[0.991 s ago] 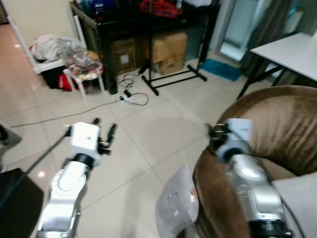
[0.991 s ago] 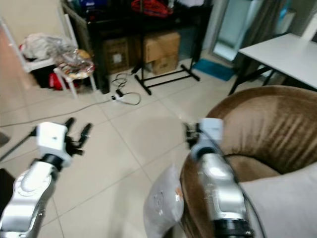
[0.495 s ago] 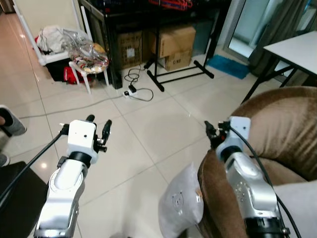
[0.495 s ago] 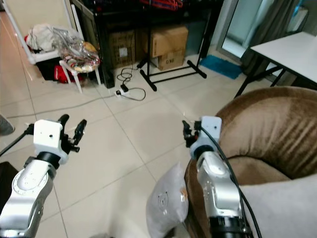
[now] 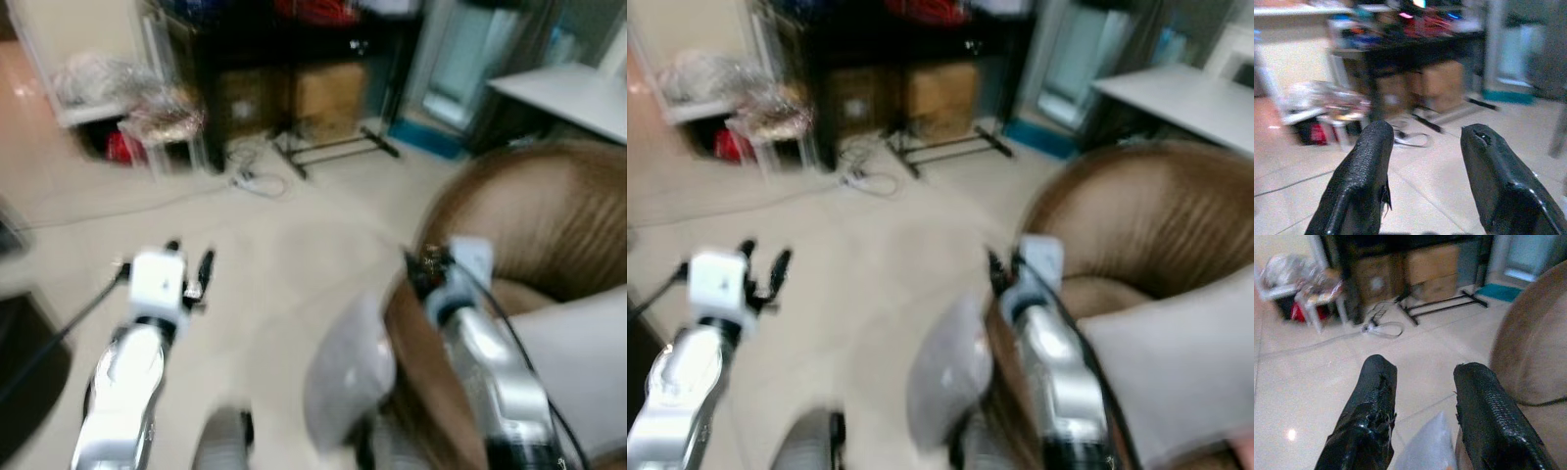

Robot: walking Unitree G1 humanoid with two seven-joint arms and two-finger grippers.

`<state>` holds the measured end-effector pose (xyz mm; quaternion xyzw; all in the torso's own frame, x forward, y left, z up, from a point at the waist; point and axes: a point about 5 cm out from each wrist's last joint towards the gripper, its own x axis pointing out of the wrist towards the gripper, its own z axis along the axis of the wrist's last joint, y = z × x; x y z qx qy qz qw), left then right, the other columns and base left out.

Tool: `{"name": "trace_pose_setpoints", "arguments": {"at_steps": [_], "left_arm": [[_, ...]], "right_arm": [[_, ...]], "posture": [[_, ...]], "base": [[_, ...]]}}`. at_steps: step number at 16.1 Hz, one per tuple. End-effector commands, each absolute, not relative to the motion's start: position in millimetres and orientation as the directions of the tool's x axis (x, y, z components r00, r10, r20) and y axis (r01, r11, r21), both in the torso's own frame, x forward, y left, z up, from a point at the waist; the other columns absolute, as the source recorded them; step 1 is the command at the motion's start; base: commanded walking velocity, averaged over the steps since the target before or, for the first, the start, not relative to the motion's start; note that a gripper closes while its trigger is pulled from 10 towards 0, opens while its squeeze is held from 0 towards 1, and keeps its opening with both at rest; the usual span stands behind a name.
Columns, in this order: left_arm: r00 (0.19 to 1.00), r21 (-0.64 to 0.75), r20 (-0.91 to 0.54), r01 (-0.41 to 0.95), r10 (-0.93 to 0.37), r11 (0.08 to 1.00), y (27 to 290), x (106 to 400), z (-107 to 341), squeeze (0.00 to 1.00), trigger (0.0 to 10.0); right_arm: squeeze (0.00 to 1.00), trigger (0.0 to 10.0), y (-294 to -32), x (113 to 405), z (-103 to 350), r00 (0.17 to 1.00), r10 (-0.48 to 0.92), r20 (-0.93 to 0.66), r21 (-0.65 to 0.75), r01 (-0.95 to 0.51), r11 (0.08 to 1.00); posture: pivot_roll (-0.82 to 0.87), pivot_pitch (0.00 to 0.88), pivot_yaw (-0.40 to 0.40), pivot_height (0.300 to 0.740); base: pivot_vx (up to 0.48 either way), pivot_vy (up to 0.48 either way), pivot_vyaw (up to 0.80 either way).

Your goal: Move the pillow to the sofa from floor

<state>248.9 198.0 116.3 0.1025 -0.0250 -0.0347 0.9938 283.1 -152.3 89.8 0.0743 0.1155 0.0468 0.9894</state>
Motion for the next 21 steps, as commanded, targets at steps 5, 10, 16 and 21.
{"name": "trace_pose_setpoints", "arguments": {"at_steps": [5, 10, 16, 21], "left_arm": [[0.996, 0.186, 0.026, 0.082, -0.089, 0.979, 196.8, 246.0, 109.9, 0.00, 10.0], [0.996, 0.157, 0.028, 0.079, -0.085, 0.984, 198.2, 243.8, 108.6, 0.00, 10.0], [0.996, 0.152, 0.027, 0.078, -0.084, 0.985, 199.6, 243.0, 107.6, 0.00, 10.0], [0.996, 0.155, 0.024, 0.085, -0.090, 0.984, 199.8, 243.7, 108.0, 0.00, 10.0]], "right_arm": [[0.00, 10.0, -147.6, 284.9, 88.7, 0.963, 0.136, -0.232, 0.150, -0.103, 0.983], [0.00, 10.0, -145.7, 286.5, 88.9, 0.957, 0.167, -0.237, 0.118, -0.142, 0.983], [0.00, 10.0, -147.3, 287.4, 86.5, 0.957, 0.139, -0.254, 0.122, -0.111, 0.986], [1.00, 10.0, -148.7, 286.4, 86.2, 0.962, 0.121, -0.247, 0.148, -0.086, 0.985]], "posture": [[-0.02, 0.000, -0.073, 0.582], [-0.02, 0.000, -0.083, 0.582], [-0.01, 0.000, -0.085, 0.582], [-0.02, 0.000, -0.083, 0.582]], "base": [[0.000, 0.000, 0.00], [0.243, 0.000, 0.14], [0.311, 0.000, 0.24], [0.312, 0.000, 0.00]]}}
